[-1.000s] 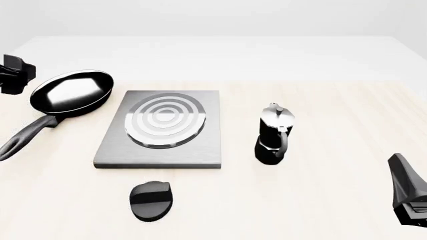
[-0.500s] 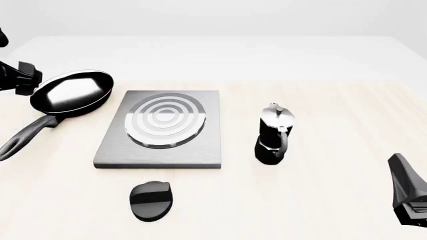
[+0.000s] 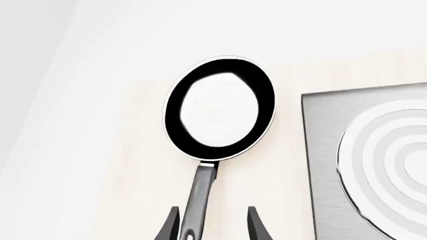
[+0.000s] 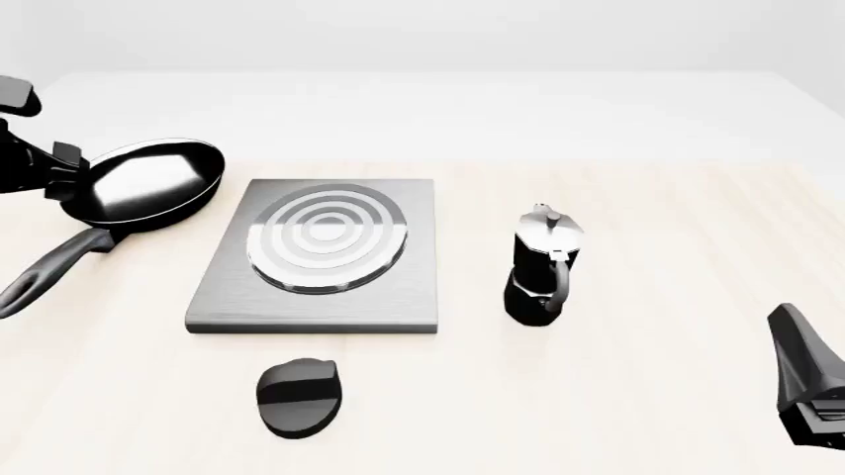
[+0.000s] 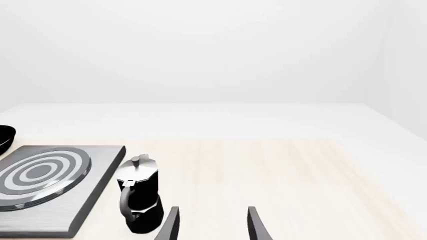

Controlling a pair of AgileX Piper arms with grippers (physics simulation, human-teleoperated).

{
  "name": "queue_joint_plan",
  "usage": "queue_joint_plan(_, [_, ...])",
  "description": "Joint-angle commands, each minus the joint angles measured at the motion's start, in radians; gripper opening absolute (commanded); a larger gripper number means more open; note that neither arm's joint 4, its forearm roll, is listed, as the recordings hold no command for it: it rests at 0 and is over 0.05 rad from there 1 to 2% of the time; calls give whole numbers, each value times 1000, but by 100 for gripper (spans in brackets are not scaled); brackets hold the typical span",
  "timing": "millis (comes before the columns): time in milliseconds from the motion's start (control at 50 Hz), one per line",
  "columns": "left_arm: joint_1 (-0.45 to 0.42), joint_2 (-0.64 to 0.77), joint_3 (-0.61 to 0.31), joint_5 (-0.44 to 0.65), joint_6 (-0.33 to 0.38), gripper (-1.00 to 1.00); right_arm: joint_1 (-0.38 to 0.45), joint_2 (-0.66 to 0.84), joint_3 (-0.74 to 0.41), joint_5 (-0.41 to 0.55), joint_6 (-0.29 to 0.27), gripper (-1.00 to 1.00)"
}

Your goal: Turn on the stove and put the frying pan on it.

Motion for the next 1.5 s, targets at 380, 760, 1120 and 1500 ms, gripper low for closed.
queue_joint_plan(380, [53, 221, -28, -125, 52, 100, 0, 0, 0, 0, 0, 100])
queue_joint_plan(760, [82, 329, -43, -180, 78, 100, 0, 0, 0, 0, 0, 100])
queue_joint_plan(1120, [99, 464, -96, -221, 96, 100, 0, 0, 0, 0, 0, 100])
queue_joint_plan(1500, [125, 555, -103, -271, 129, 100, 0, 0, 0, 0, 0, 100])
